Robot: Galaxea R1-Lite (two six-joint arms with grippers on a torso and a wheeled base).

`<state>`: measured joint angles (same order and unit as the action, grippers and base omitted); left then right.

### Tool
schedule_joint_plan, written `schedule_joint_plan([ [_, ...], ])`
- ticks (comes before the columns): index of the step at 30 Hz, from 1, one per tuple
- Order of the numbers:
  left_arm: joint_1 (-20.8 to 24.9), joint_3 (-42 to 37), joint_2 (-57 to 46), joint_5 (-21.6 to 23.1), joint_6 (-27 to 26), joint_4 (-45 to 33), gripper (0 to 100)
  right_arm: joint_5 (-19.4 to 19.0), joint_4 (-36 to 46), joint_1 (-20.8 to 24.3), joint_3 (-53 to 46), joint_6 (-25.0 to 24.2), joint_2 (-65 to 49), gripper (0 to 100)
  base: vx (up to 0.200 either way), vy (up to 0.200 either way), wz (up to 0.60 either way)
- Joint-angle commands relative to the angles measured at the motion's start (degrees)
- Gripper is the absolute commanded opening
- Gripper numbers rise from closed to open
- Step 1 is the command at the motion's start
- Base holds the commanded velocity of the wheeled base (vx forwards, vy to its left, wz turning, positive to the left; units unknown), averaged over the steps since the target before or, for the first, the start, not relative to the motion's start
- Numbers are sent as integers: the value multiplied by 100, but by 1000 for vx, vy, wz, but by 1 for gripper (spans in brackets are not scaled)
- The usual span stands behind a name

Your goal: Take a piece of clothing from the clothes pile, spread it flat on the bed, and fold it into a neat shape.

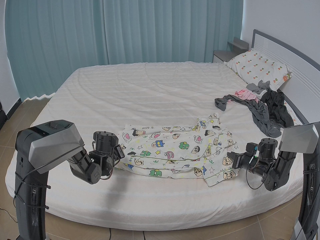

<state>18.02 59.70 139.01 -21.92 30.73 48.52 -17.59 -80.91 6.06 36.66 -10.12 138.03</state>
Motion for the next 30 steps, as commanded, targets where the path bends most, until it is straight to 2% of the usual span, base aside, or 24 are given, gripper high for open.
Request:
schedule_joint_plan([
  [1, -123, 622, 355, -5, 21, -317, 0, 98, 295, -43, 412, -8, 39, 0, 0, 0, 0],
  [3, -176, 798, 408, 3, 64, -475, 0, 142, 383, -52, 500, -17, 39, 0, 0, 0, 0],
  [10, -299, 1404, 425, 12, 812, -1292, 0, 159, 409, -43, 527, -104, 48, 0, 0, 0, 0],
  [12, -360, 1615, 452, 47, 1093, -1758, 0, 159, 427, -43, 544, -227, 57, 0, 0, 0, 0],
  [29, -387, 2441, 768, 249, 1110, -2400, 0, 485, 928, -43, 1335, -350, 435, 0, 0, 0, 0],
  [30, -387, 2485, 794, 249, 1110, -2417, 100, 520, 1007, -43, 1388, -350, 444, 0, 0, 0, 0],
])
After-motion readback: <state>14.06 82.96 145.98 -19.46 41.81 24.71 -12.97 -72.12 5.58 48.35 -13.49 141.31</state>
